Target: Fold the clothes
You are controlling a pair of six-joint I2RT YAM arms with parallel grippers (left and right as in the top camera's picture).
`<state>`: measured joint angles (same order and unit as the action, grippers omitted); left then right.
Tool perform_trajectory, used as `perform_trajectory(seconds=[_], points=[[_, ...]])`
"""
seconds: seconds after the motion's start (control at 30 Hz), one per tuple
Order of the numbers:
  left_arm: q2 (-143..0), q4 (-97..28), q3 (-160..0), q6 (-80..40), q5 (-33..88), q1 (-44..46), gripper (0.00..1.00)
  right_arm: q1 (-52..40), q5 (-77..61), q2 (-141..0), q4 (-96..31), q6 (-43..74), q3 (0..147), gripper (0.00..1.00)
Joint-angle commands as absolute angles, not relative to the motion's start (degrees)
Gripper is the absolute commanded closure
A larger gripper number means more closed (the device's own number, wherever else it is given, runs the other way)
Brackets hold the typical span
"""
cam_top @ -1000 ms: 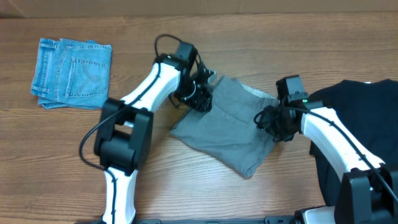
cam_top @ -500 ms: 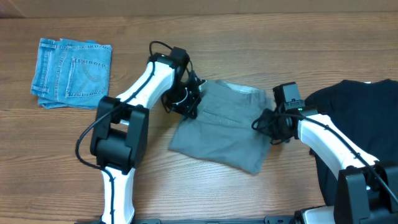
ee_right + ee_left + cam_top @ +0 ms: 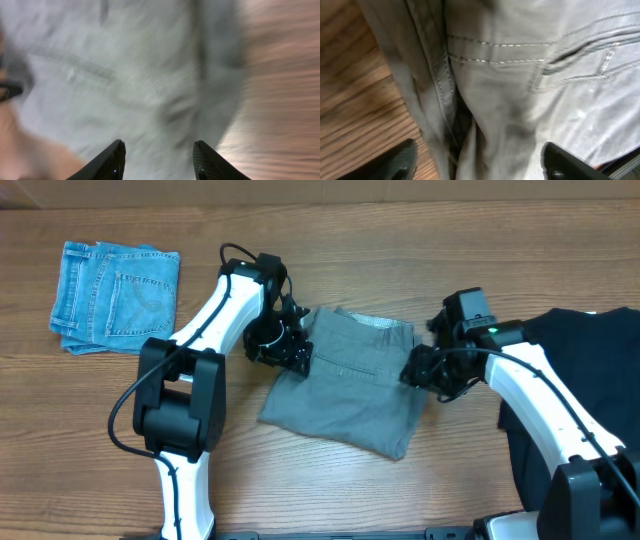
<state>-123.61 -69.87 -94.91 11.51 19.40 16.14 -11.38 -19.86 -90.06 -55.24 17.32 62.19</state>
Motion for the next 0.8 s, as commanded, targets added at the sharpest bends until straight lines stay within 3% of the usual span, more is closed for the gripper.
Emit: perform_trajectory(seconds=[0.0, 0.1, 0.2, 0.33, 0.4, 0.5, 0.57, 0.77], points=[[-117.86, -70.17, -98.91, 10.17, 19.49, 16.38, 0.04, -14.24, -27.05, -89.49, -54.11, 15.86, 59.86, 0.52], [-115.02, -70.28, -101.41, 10.13, 19.55, 16.38, 0.00, -16.29, -25.12, -89.82, -49.87, 18.35, 54.87, 0.52], [-112.29, -70.32, -102.45, 8.49, 19.31, 16.38, 0.00, -16.43, -14.90, -89.86, -42.02, 26.81, 45.89, 0.65], [-112.09, -71.24, -102.43, 8.93, 17.72, 15.99, 0.00, -12.99, -13.39, -89.86, -36.03, 29.39, 38.92, 0.71], [-112.12, -72.01, -102.43, 8.49, 17.15, 15.40, 0.00, -9.67, -12.05, -89.86, -36.27, 31.75, 37.71, 0.79], [-112.12, -72.95, -102.39, 7.07, 16.84, 14.57, 0.00, -7.14, -13.61, -89.84, -36.69, 29.08, 38.79, 0.79], [-112.20, -74.06, -102.32, 3.68, 15.33, 13.61, 0.00, -6.83, -15.94, -89.54, -38.20, 25.30, 41.15, 0.69], [-112.20, -74.96, -99.13, 1.06, 17.82, 11.09, 0.00, -6.83, -16.27, -86.11, -49.50, 22.04, 52.42, 0.59]])
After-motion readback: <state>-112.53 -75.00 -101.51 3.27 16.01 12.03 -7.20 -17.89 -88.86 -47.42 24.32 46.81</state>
